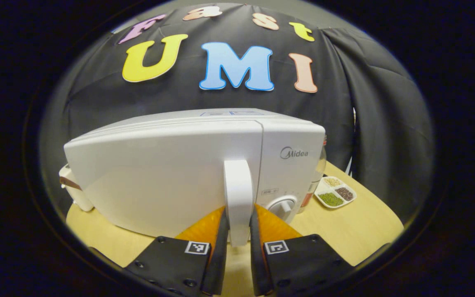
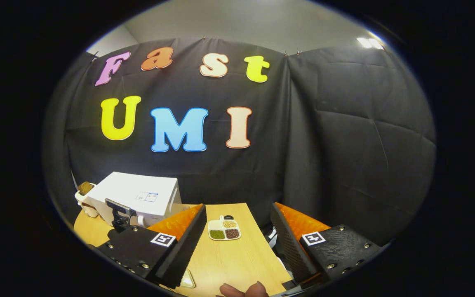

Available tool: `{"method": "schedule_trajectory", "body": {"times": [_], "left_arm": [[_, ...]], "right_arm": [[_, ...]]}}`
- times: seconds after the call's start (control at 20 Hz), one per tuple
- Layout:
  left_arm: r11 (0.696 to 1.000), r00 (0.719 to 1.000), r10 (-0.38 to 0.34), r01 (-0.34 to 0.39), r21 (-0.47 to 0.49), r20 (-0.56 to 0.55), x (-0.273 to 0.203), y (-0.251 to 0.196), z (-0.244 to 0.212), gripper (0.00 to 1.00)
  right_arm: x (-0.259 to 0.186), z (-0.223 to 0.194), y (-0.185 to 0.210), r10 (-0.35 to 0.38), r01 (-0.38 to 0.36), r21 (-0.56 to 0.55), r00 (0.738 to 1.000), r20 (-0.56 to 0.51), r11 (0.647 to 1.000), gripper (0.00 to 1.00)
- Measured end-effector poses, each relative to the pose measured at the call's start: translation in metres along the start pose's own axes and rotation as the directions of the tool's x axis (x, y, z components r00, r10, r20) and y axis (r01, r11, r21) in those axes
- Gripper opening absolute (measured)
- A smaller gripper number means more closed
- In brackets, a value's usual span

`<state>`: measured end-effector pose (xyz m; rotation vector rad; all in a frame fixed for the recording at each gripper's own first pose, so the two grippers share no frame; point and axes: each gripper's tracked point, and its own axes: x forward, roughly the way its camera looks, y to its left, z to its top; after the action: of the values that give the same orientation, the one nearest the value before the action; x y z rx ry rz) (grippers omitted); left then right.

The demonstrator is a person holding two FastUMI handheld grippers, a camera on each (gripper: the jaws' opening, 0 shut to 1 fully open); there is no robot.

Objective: Open the microwave oven with the left hand, put the food in, and close the microwave oven.

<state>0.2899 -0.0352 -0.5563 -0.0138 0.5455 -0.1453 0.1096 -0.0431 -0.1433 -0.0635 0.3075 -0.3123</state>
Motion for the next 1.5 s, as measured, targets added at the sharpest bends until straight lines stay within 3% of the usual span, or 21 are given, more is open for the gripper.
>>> {"method": "schedule_trajectory", "body": {"times": [0.3, 0.6, 1.2, 1.35, 1.5], "left_arm": [[1.000, 0.999, 0.004, -0.005, 0.020, 0.039, -0.004, 0.000, 0.001, 0.21], [0.995, 0.999, -0.051, 0.049, 0.086, 0.015, -0.004, -0.001, -0.001, 0.21], [0.993, 0.997, -0.034, 0.041, 0.114, -0.069, -0.009, -0.002, -0.005, 0.21], [0.998, 0.998, 0.006, -0.002, 0.067, -0.060, -0.048, 0.002, -0.022, 0.21], [0.995, 0.999, 0.039, -0.036, 0.094, -0.036, -0.108, 0.018, -0.046, 0.20]], "right_arm": [[-0.028, 0.000, 0.001, 0.028, -0.029, 0.023, 0.999, 0.035, 0.999, 0.96], [-0.053, -0.008, 0.000, 0.044, -0.046, 0.060, 0.998, 0.039, 0.997, 0.95], [-0.095, -0.021, -0.033, 0.035, -0.042, 0.101, 0.997, 0.071, 0.994, 0.96], [-0.103, -0.028, -0.053, 0.048, -0.055, 0.102, 0.997, 0.068, 0.993, 0.95], [-0.109, -0.036, -0.066, 0.080, -0.086, 0.107, 0.995, 0.064, 0.990, 0.95]]}}
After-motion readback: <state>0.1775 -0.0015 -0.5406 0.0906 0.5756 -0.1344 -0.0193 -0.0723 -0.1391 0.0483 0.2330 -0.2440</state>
